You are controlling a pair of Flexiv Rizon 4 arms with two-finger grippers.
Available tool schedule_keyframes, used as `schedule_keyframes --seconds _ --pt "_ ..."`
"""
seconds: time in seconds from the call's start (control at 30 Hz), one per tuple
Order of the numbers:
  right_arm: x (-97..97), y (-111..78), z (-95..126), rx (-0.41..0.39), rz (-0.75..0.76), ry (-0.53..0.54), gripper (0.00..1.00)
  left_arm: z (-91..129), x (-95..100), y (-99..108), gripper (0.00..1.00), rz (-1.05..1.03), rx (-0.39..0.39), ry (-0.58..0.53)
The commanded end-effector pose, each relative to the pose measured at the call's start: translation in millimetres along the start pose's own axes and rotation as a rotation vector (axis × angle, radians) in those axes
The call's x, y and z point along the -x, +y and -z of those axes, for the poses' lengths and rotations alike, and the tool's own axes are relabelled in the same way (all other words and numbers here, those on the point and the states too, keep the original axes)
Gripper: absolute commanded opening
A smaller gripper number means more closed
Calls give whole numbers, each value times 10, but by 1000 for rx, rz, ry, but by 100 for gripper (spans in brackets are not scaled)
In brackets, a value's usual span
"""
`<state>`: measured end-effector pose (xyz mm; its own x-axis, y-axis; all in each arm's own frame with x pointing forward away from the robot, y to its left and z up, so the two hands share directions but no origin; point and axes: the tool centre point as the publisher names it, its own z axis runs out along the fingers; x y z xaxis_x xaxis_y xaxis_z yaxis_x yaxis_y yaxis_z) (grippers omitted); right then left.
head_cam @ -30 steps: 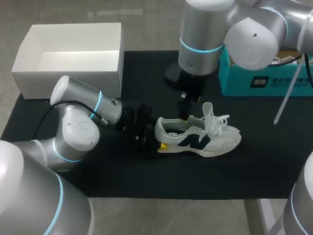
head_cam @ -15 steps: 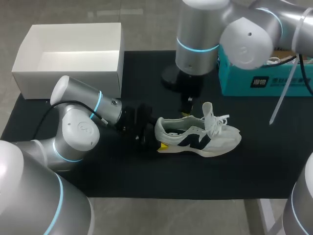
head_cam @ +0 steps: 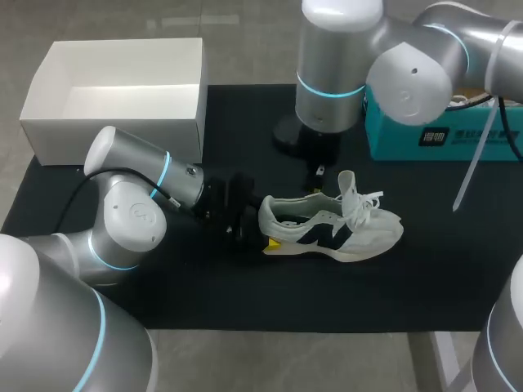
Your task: Take the shoe out of the shoebox, open the shoe tongue, remove and reinsert the insole, then place the shoe into the shoebox
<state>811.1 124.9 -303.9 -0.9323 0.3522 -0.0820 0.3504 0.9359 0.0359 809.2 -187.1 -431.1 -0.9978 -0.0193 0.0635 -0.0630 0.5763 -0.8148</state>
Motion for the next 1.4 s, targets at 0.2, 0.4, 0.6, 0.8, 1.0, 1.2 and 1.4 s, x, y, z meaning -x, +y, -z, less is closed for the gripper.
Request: schedule_keyframes --seconds 0.2,0.4,0.6,0.8,1.0,1.2,1.4 --pt "92 -85 -360 21 41 -10 0 -5 -3 4 0 -1 -1 -1" --pt "103 -84 -397 24 52 -6 0 -5 -3 4 0 -1 -1 -1" --pt "45 -105 -525 4 68 8 0 -5 -3 4 0 -1 -1 -1" --pt "-89 -160 -608 12 53 59 0 -5 -3 4 0 -1 -1 -1" --pt "-296 -104 -609 -3 72 120 0 -5 -3 4 0 -1 -1 -1" --pt "-457 -79 -701 6 67 179 0 -5 -3 4 0 -1 -1 -1" --pt "-369 -71 -729 17 71 185 0 -5 -3 4 0 -1 -1 -1"
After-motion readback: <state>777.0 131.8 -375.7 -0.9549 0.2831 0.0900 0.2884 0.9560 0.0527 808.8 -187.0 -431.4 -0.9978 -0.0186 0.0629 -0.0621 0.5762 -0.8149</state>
